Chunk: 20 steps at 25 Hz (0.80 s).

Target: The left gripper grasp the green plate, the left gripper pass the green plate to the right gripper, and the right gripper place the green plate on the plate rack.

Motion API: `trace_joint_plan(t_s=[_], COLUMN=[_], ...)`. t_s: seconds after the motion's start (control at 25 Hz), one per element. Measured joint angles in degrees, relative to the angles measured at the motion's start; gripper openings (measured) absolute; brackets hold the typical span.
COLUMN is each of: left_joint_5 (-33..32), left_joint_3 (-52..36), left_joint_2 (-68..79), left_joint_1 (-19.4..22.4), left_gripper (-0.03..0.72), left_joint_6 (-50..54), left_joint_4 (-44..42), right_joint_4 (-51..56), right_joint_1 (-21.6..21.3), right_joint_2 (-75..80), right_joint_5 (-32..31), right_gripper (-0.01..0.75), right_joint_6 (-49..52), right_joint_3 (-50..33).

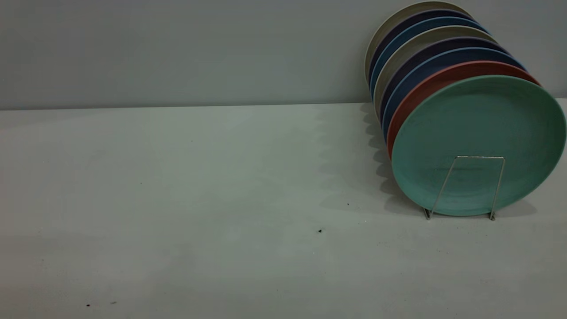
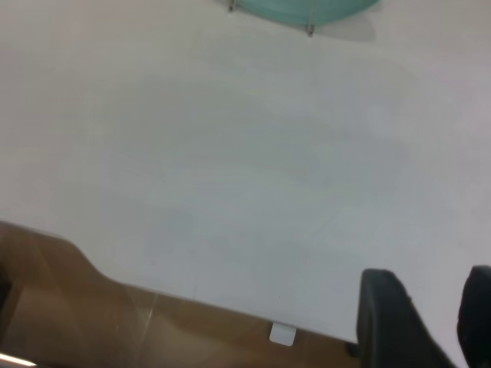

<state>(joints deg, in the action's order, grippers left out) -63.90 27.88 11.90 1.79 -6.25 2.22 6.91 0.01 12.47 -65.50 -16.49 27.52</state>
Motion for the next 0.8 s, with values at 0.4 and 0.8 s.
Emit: trace_joint_plan(t_s=[0.4, 0.8], left_joint_5=[-0.12, -0.54], left_joint_3=[0.0, 0.0], left_joint_2=[-7.46, -10.43], left_joint_1=[-0.47, -1.0], left_gripper=[0.563, 0.563], left_joint_6=[2.31, 2.68], left_joint_4=[-0.96, -1.01], right_joint_4=[0.0, 0.0], right_joint_1=[0.0, 0.0], right_joint_2=[0.0, 0.0], right_joint_5=[0.04, 0.04], right_gripper=[0.239, 0.239], right_joint_6=[0.02, 0.07], right_joint_3=[0.0, 0.0])
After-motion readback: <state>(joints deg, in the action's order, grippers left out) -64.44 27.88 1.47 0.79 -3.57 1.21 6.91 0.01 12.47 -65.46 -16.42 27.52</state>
